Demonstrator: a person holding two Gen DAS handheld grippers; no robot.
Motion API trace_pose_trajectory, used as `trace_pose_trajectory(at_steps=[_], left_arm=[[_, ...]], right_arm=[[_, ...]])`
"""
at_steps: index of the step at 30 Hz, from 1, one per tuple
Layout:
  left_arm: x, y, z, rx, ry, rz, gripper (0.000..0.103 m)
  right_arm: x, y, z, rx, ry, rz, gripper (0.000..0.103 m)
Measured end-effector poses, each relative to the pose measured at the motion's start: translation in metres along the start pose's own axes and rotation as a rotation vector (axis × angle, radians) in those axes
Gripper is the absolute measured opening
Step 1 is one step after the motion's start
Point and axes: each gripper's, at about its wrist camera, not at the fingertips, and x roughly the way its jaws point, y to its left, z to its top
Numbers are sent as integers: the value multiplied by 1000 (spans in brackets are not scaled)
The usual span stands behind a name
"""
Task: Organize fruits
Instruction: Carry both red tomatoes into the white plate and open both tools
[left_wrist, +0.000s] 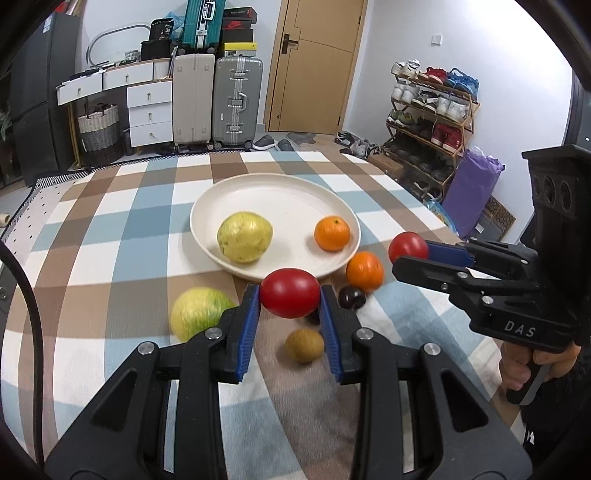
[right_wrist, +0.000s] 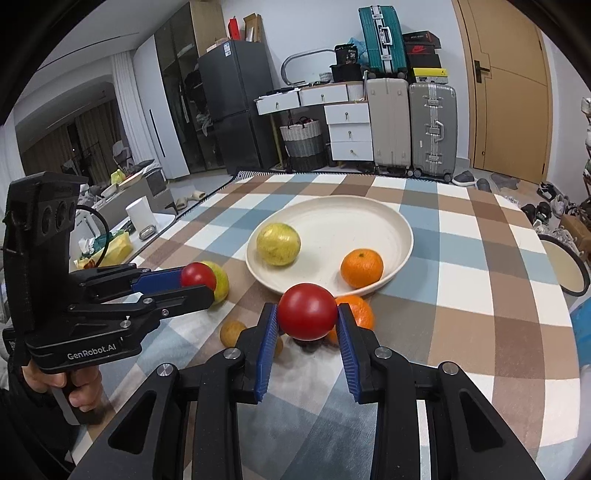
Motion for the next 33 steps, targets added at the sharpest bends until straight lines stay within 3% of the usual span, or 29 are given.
trace_pose_trajectory(at_steps=[17, 33], left_arm=[[34, 10, 38, 0, -19, 36, 29], [74, 26, 31, -21, 48, 56, 29]], right_arm=[[12, -18, 31, 0, -30, -11, 33], [45, -26, 36, 9, 19, 0, 33]])
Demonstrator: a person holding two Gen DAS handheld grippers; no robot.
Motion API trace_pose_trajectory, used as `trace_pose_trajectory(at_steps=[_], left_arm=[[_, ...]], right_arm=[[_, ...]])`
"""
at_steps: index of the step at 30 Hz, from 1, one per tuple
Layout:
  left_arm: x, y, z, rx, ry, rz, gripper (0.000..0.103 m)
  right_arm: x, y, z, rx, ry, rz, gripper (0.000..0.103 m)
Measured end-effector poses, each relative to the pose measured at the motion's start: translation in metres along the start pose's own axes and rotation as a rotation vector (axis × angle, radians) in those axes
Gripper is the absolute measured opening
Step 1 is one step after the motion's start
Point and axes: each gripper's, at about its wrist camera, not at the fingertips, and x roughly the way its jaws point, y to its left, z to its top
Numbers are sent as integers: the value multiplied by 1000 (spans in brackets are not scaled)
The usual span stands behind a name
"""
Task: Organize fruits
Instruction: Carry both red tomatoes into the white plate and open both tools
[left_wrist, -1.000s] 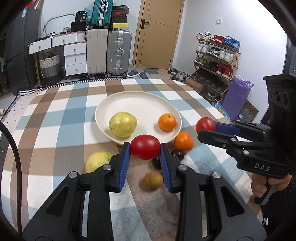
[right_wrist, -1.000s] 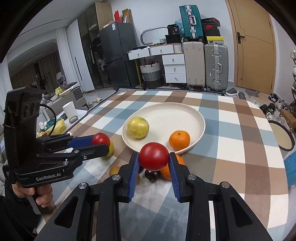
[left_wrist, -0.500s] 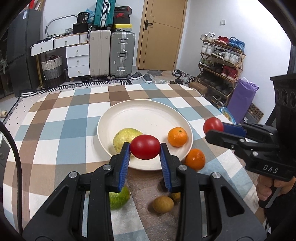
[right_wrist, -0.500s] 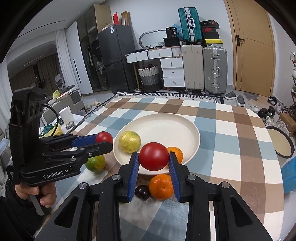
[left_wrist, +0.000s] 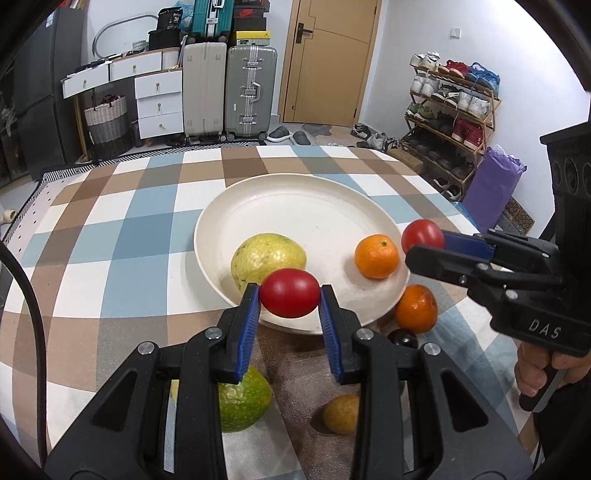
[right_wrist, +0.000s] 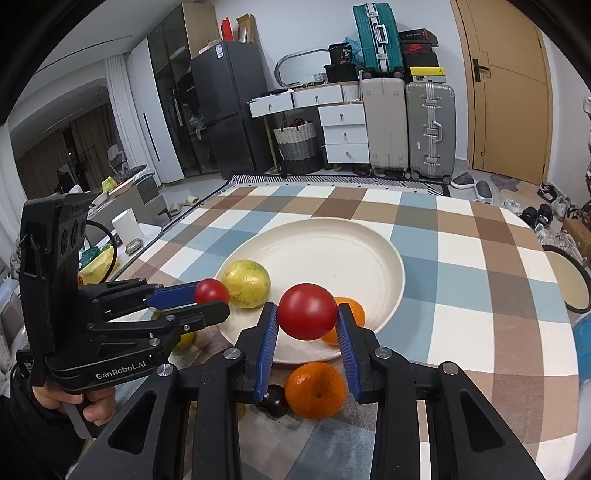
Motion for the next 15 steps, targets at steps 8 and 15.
trace_pose_trajectory(at_steps=[8, 15], left_arm=[[13, 10, 2, -18, 23, -8, 29], [24, 14, 9, -15, 27, 11, 29]], right_arm=[[18, 1, -2, 4, 34, 15, 33], [25, -1, -4, 16, 52, 15, 33]])
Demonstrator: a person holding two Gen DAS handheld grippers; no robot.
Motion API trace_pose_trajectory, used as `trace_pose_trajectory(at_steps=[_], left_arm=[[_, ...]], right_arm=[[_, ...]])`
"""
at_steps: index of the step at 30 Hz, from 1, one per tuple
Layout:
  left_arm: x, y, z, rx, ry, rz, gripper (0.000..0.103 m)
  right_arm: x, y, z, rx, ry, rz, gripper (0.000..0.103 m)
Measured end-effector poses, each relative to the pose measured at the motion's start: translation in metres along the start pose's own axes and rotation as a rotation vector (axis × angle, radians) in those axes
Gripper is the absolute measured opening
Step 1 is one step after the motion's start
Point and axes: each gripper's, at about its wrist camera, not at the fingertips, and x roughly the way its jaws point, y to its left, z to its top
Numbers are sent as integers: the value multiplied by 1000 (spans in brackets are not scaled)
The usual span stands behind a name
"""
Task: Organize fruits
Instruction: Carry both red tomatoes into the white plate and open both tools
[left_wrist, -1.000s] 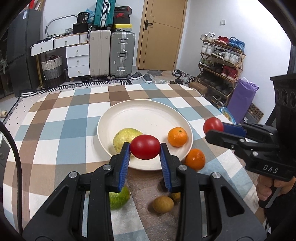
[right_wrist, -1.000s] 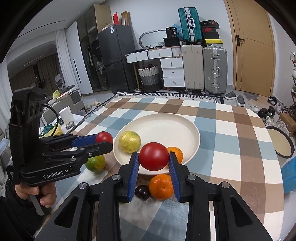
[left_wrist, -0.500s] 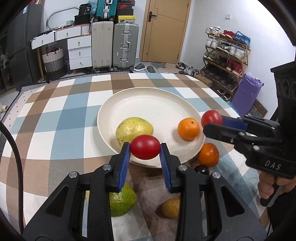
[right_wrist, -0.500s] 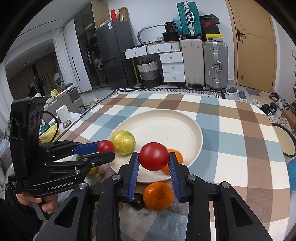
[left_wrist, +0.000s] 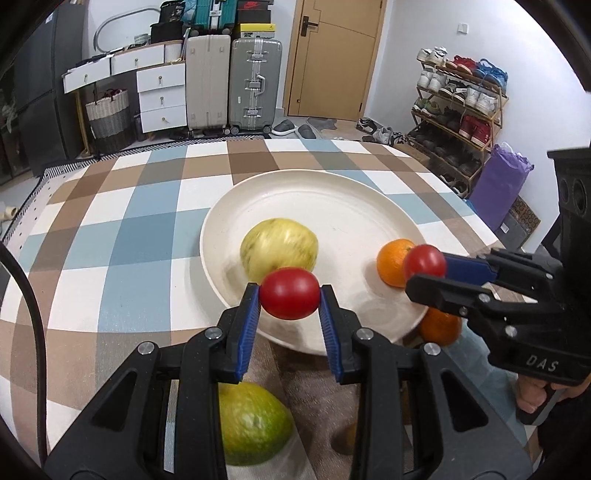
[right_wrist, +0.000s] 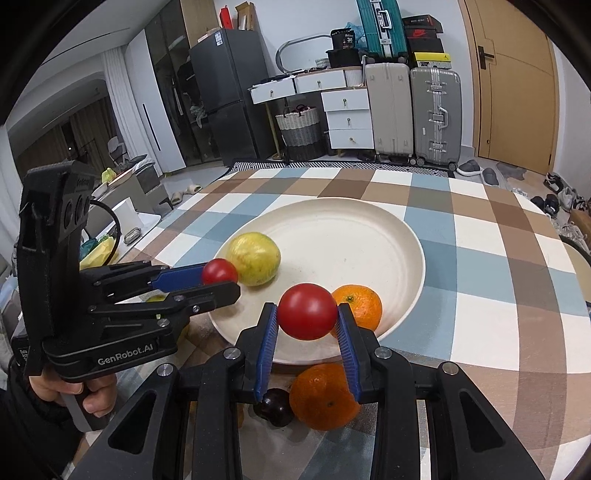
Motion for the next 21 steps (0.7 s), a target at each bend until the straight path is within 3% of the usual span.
trace_pose_trajectory(at_steps=[21], left_arm=[[-7, -13, -5, 53, -21, 22, 31]], right_arm=[[4, 9, -4, -45, -9, -14, 33]])
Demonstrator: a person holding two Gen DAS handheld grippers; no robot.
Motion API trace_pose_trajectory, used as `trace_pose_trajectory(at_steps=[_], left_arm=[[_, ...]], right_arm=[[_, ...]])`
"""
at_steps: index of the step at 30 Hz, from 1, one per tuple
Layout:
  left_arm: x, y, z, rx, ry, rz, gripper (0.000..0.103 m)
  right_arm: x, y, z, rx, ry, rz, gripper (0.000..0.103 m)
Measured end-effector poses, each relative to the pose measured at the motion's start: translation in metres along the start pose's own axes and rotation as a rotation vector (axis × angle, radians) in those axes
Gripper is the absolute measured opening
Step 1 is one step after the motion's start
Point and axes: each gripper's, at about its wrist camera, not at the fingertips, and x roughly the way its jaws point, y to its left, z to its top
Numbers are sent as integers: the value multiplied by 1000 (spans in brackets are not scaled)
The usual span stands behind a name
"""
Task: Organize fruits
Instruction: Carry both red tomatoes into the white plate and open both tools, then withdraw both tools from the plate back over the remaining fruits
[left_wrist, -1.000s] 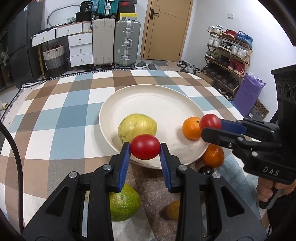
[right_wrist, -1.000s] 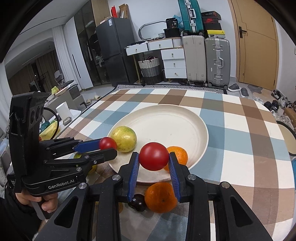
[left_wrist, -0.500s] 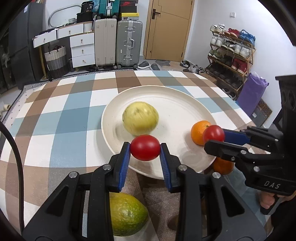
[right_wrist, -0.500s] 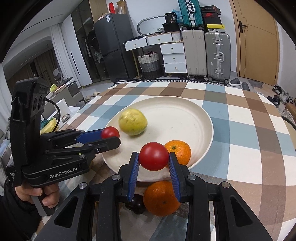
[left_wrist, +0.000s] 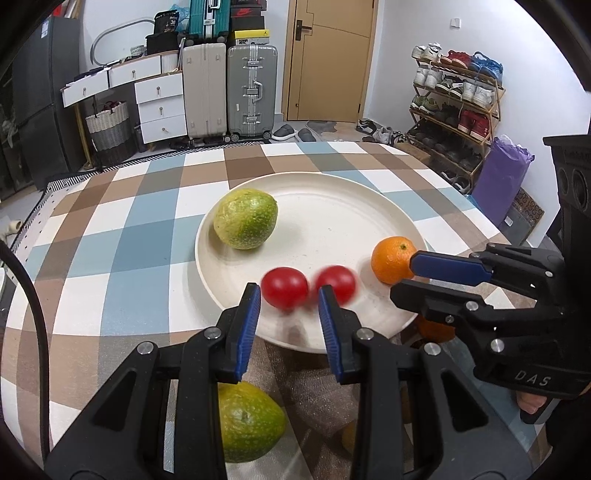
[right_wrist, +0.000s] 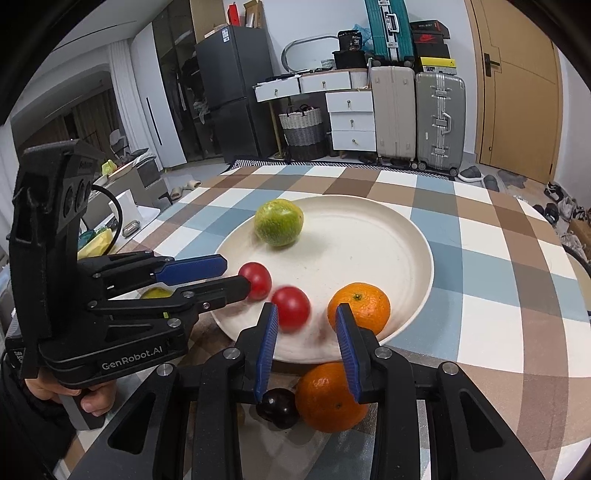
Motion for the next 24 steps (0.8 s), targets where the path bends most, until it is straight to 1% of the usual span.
trace_pose_trajectory(at_steps=[2, 4, 5, 7, 8, 10, 11, 12, 13, 15, 16, 17, 24], left_arm=[[-3, 1, 0, -9, 5, 4, 40], [-8, 3, -2, -19, -1, 11, 58], [-12, 4, -3, -25, -12, 14, 62], [-21, 6, -6, -32, -26, 22, 82], [-24, 6, -7, -36, -32, 23, 84], [-33, 7, -8, -39, -46, 29, 86], [-37, 7, -9, -38, -47, 35, 87], [-41, 8, -10, -38, -48, 42, 91], [-44, 8, -12, -38, -52, 48, 96], [-54, 10, -16, -44, -64, 60, 102], [-58, 11, -19, -47, -68, 61, 102], [-63, 12, -22, -47, -67, 63, 102], [-84, 27, -42, -63, -65, 99, 102]], right_arm=[[-3, 0, 0, -4, -11, -7, 36], [-7, -2, 0, -3, -26, -14, 49], [-10, -3, -1, 6, -36, -12, 51], [-13, -5, -1, 18, -39, -17, 56], [-15, -7, -2, 24, -37, -27, 57], [-18, -9, -4, 34, -34, -34, 70], [-21, -10, -5, 44, -39, -35, 74], [-23, -11, -6, 49, -43, -34, 83], [-25, -12, -7, 52, -50, -36, 91], [-30, -13, -9, 62, -61, -46, 96], [-32, -13, -10, 67, -64, -50, 101], [-34, -14, -11, 71, -65, -52, 103], [-38, -13, -23, 84, -46, -62, 103]])
